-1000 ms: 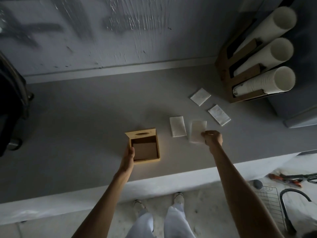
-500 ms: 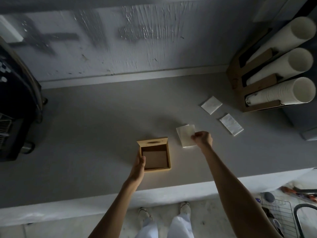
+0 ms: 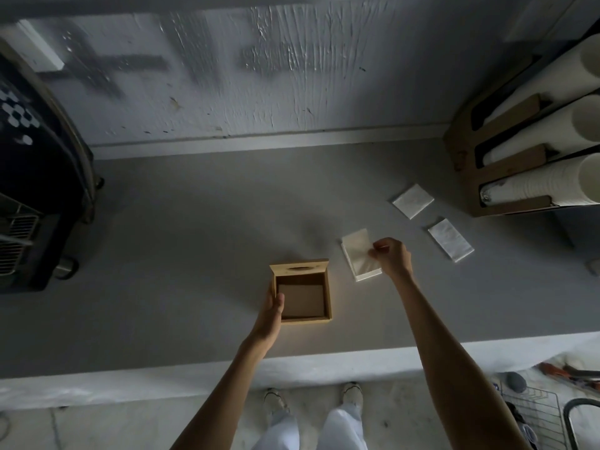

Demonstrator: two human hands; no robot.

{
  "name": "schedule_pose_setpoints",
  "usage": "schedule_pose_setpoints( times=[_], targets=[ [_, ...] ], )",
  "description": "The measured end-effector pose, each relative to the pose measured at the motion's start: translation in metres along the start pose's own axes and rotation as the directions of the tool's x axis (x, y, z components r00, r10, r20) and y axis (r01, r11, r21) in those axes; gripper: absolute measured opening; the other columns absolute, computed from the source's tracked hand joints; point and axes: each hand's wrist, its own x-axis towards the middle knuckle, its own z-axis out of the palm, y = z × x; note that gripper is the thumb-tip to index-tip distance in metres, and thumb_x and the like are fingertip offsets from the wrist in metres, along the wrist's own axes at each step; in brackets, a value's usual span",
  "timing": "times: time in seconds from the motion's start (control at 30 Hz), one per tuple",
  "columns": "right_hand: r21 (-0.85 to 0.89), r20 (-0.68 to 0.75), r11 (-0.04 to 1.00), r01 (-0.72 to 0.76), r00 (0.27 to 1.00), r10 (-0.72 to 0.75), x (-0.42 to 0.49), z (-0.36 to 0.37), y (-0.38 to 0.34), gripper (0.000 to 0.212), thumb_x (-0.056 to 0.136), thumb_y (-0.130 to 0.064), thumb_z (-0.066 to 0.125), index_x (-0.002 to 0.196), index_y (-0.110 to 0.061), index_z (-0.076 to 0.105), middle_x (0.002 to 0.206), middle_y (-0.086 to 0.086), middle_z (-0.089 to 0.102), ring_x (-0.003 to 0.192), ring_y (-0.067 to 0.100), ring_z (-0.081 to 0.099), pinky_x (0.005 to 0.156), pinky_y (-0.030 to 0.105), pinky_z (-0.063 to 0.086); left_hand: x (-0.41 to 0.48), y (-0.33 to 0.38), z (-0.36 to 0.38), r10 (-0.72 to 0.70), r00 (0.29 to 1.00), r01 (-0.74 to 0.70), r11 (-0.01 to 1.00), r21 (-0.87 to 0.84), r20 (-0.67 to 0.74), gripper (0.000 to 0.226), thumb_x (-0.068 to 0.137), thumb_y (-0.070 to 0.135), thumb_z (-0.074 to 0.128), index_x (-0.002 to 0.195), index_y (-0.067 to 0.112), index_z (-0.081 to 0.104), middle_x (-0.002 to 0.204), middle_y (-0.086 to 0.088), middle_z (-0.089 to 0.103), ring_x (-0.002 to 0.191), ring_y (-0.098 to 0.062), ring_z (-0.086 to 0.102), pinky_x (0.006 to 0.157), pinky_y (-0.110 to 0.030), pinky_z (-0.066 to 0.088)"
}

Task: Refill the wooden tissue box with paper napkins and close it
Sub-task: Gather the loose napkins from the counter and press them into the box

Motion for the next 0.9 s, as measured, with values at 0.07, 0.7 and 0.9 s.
schedule_pose_setpoints(
  times=[0.07,0.7,0.9],
  targets=[
    [-0.066,0.039,0.998,-0.002,0.999,0.004,0.002,0.006,0.001,0.026,0.078,-0.015,0.074,0.104,-0.010,0.072,0.105,0.013,0.073,0.104,0.032,0.065,0.087,0.034,0.050,0.000,0.000,0.000,0.008,1.000,-0.008,1.000,-0.002,-0.006,0.055,0.104,0.032,0.025,0.153,0.019,0.003,0.162,0.000,0.005,0.149,-0.017,0.009,0.117,-0.031,0.011],
    [-0.229,-0.059,0.973,0.004,0.998,-0.018,0.001,0.022,0.006,0.024,0.081,-0.018,0.070,0.102,-0.010,0.062,0.107,0.017,0.068,0.102,0.038,0.063,0.079,0.037,0.047,-0.006,0.011,0.003,0.022,0.999,-0.024,0.999,-0.039,-0.032,0.054,0.104,0.024,0.027,0.153,0.015,0.007,0.161,-0.002,0.008,0.148,-0.017,0.010,0.113,-0.024,0.013],
    [-0.222,-0.045,0.974,-0.050,0.998,0.041,-0.002,0.020,0.007,0.026,0.079,-0.017,0.067,0.105,-0.015,0.070,0.110,0.015,0.070,0.104,0.036,0.064,0.078,0.034,0.047,-0.005,0.011,0.003,-0.009,0.999,0.005,0.994,-0.109,-0.033,0.053,0.104,0.029,0.026,0.153,0.020,0.009,0.161,0.001,0.011,0.148,-0.017,0.012,0.116,-0.030,0.015]
  ],
)
